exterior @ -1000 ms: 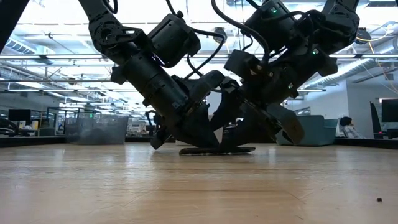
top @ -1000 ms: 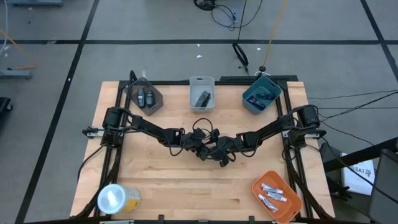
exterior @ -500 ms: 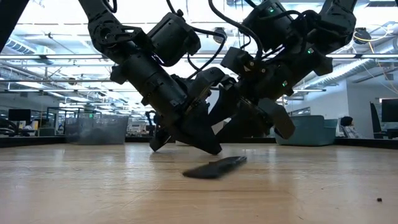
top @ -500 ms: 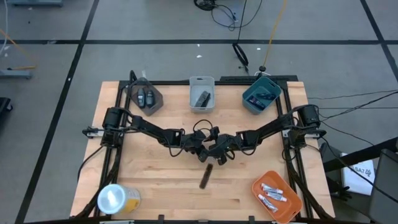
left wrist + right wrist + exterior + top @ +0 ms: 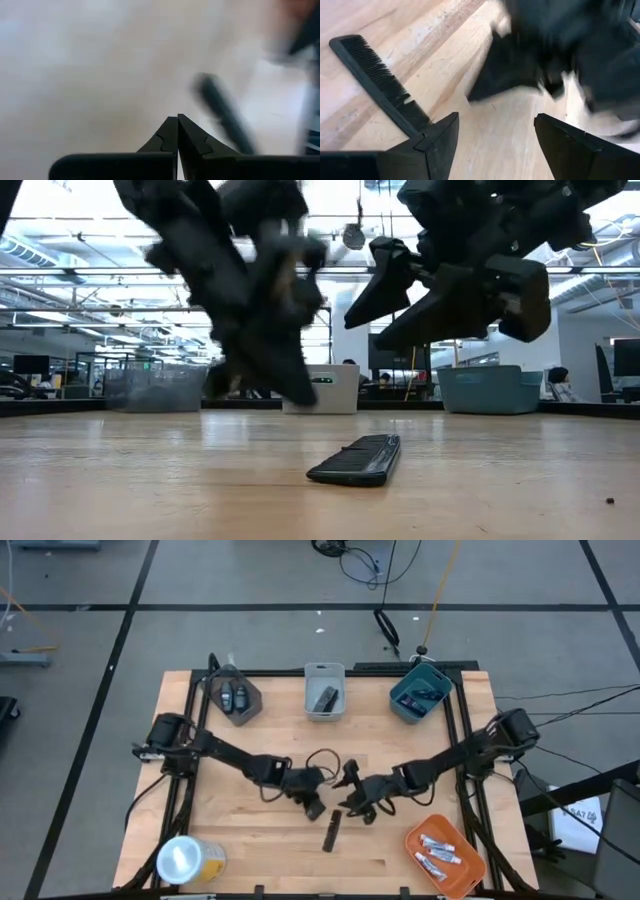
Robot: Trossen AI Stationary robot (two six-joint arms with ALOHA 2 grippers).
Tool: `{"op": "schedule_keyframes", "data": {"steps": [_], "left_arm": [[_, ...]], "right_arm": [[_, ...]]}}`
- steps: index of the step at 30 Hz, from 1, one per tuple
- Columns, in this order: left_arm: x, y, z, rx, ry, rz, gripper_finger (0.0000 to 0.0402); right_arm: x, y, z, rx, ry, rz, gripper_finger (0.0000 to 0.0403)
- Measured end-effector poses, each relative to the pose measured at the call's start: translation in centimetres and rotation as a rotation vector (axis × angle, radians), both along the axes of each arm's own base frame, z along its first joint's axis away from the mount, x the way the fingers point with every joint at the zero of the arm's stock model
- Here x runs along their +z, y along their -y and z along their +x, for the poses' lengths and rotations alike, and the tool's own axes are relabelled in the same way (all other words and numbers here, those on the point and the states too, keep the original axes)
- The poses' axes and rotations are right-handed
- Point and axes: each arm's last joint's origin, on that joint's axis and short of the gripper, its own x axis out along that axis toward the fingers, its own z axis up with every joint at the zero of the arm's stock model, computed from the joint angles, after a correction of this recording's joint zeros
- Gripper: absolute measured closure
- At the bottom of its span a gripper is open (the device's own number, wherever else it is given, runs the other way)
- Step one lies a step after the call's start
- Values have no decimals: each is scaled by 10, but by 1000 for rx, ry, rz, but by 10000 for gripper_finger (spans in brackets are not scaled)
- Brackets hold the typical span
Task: Pick & Place Travel size toiletries
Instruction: Put the black comb into the gray bin
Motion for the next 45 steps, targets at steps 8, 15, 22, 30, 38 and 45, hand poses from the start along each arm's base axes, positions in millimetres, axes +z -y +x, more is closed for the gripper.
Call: {"op": "schedule_keyframes", "data": {"steps": [8,15,22,30,38,45], "left_arm": [[12,48,6,-35,33,-70,399],[13,56,5,-16,4,-121,312],[2,55,-1,175,-109,-110,192],[-6,60,4,296,-63,-122,173],[-20,67,14,279,-9,-202,193],[-23,67,17,264,13,-209,206]], "right_arm": [[-11,-18,-4,90,-44,65,152],[-35,-42,-5,176,-83,84,152],[-53,-50,0,151,-48,71,152],[-59,-50,-1,152,-70,62,151],[-68,-43,9,126,-68,61,151],[-72,-32,23,67,-63,52,151]]}}
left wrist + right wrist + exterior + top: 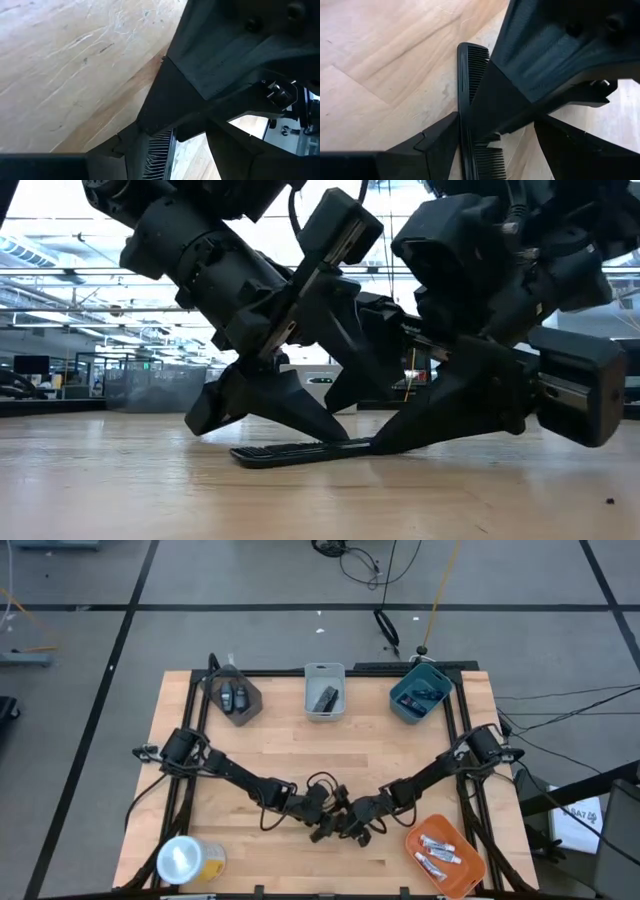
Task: Pick & Place Travel size toiletries
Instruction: Put the black comb into the gray bin
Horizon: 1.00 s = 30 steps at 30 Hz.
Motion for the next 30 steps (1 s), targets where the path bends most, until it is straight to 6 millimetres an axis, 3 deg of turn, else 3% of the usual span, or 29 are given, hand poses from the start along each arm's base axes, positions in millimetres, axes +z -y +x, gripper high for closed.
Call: {"op": "schedule_keyframes", "data": {"steps": [30], "left_arm": [[10,-26,10,-182,66,-60,215]], "right_arm": [[0,9,4,-65,22,-42,151]]}}
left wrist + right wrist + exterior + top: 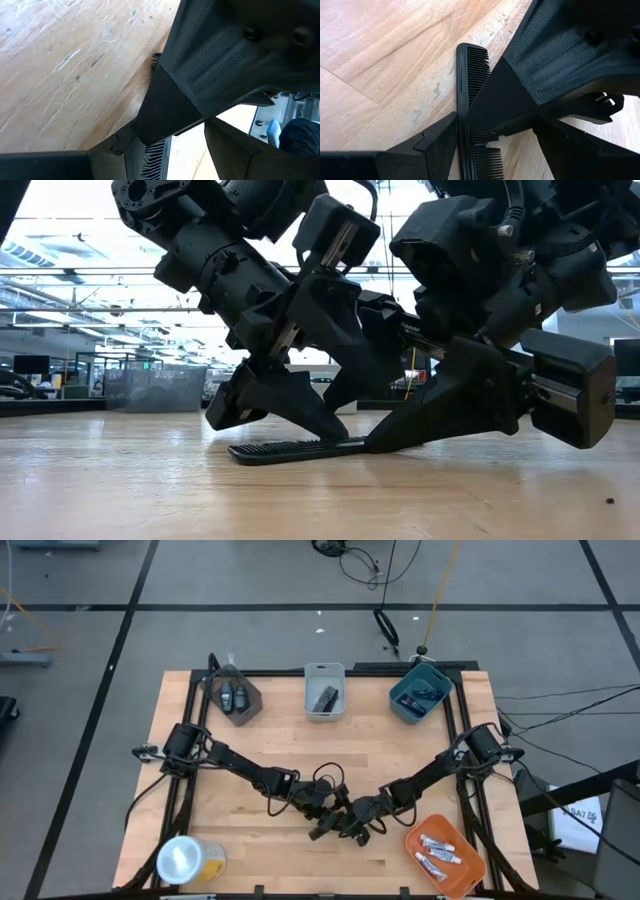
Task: Pick & Place Travel size toiletries
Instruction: Put the black comb into the gray bin
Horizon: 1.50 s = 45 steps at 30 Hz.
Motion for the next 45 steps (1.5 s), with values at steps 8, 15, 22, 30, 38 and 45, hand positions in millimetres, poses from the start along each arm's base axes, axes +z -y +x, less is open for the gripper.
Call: {"op": "schedule_keyframes", "data": {"steps": [8,15,22,30,38,45], "left_arm": [[2,-1,0,-14,-4,-11,215],[2,-1,0,-20,-3,-14,215],[3,-2,0,-29,2,-25,215],[10,-3,-1,-37,5,-31,215],[33,0,9,-86,192,-101,216],[35,-3,5,-144,169,-77,216]], "right_arm": [[0,0,0,3,1,-5,151],[0,0,0,4,1,-7,151],[0,0,0,4,1,-8,151],[0,0,0,1,4,-15,151],[3,9,4,-107,47,-66,152],[4,5,3,-79,50,-53,152]]}}
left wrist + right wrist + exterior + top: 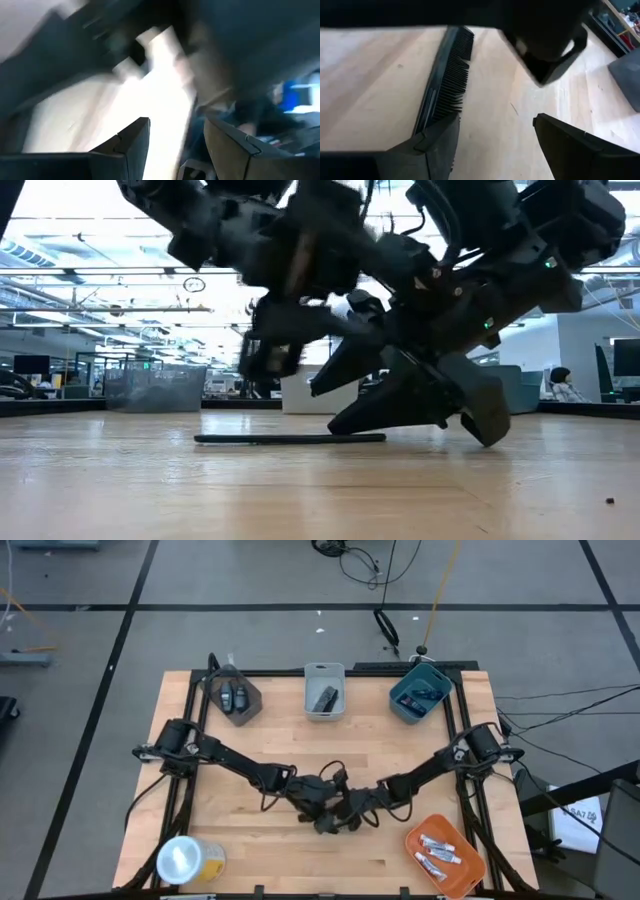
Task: Pick & Place Travel size toiletries
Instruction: Put the black comb into the gray bin
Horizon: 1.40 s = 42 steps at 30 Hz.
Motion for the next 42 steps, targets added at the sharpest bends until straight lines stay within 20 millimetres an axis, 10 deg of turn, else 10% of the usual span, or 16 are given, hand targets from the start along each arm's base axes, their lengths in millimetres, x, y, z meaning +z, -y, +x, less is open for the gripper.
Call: {"op": "schedule_keyframes", "data": {"steps": [11,16,31,42], "left_arm": [[36,-6,-35,-34,-87,279,216],[17,-2,-38,-53,-170,368,215],[-14,-9,-34,-48,-283,389,215],[-18,-10,-38,-42,-332,421,215]], "right_arm": [[40,-2,-4,-6,97,3,152],[45,-10,-6,44,92,214,152],[16,-27,-12,65,-22,246,151],[-4,-35,19,15,-81,166,151]]}}
